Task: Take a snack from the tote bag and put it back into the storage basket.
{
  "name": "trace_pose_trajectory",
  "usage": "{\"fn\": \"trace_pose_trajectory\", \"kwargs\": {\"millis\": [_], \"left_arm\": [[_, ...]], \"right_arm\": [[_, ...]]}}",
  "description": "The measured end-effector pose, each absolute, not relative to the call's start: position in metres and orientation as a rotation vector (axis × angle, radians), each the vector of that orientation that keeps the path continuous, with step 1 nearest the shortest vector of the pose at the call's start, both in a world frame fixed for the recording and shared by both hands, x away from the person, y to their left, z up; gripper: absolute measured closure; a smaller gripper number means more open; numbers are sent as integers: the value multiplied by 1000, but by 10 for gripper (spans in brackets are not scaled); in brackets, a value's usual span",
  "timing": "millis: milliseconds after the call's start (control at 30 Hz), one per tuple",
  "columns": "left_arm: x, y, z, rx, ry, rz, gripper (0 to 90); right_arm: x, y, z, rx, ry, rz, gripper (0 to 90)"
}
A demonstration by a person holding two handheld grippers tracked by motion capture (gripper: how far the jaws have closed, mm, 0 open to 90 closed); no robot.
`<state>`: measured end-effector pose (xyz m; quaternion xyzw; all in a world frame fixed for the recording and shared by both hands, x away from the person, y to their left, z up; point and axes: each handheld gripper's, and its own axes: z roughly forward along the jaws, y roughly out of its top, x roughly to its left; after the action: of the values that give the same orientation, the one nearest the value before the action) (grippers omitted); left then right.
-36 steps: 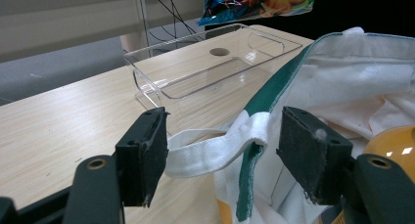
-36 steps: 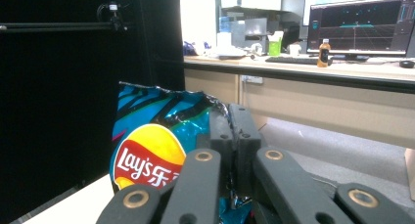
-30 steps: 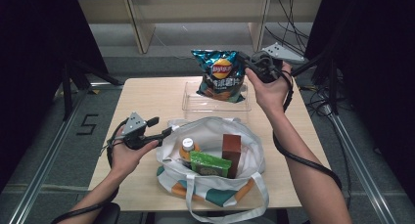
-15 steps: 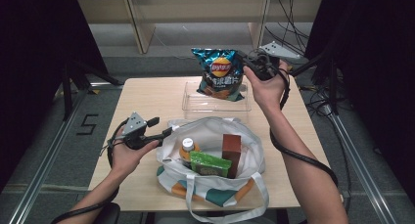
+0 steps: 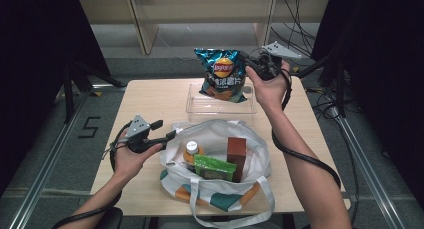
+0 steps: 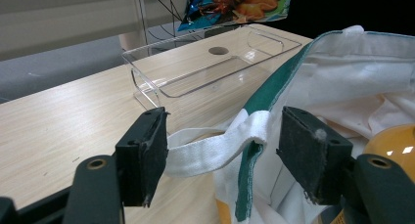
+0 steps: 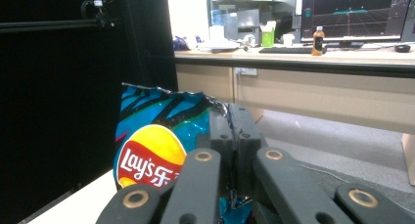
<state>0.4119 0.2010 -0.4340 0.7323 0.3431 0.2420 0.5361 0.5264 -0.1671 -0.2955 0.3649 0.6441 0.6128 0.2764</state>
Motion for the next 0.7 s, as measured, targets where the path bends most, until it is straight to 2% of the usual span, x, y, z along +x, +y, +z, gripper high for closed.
{"fn": "trace_pose_trajectory", "kwargs": {"millis": [700], "left_arm": [[413,202,-434,1744,815,578,343]], "right_arm": [[545,-169,-311,1061,1733,1628,900]]}}
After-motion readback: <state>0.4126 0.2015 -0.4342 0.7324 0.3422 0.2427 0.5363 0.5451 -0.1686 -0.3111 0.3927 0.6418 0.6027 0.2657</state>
